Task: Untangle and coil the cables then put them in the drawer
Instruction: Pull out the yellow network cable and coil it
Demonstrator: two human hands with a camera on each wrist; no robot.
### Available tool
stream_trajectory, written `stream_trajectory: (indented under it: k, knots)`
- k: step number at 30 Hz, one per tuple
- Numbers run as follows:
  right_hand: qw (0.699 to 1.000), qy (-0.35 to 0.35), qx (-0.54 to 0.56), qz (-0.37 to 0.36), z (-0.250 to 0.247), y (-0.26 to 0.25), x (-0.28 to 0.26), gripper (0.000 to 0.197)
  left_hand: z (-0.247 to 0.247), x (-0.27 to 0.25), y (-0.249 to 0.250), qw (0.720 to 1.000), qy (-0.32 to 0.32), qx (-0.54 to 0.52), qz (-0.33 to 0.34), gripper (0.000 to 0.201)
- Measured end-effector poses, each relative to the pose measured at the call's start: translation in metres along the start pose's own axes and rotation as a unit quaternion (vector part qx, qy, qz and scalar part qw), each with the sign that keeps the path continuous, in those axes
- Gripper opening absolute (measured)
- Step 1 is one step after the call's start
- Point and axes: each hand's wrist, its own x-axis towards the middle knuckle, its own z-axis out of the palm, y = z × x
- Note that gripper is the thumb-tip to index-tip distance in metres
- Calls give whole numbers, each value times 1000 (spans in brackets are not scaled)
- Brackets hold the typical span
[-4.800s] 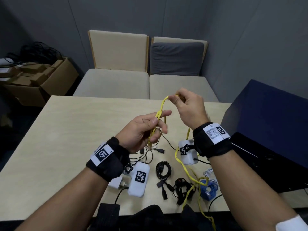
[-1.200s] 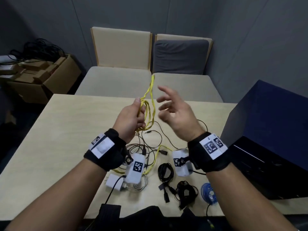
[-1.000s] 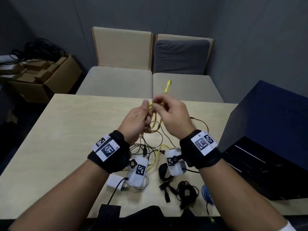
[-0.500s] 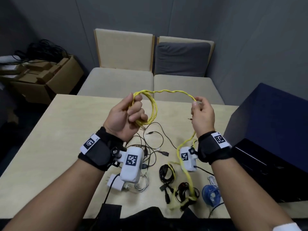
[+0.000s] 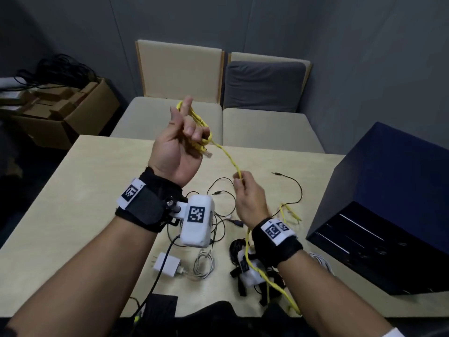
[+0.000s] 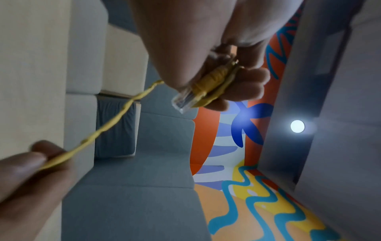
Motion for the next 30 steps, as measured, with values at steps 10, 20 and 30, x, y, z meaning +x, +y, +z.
stream_trajectory:
  k: [10,20,30]
  knots:
    - [972,-139,-40,-186,0,-45,-29,11,-43,19,-10,928,51,353,104,56]
    - [961,-52,-113,-247,-27,-44,9,20,-61,2,-19,671,-139,727,-36,34]
    - [974,-88,-120,-168,-37,-47,14,19,-47,-9,-10,632,-189,740,-128,32]
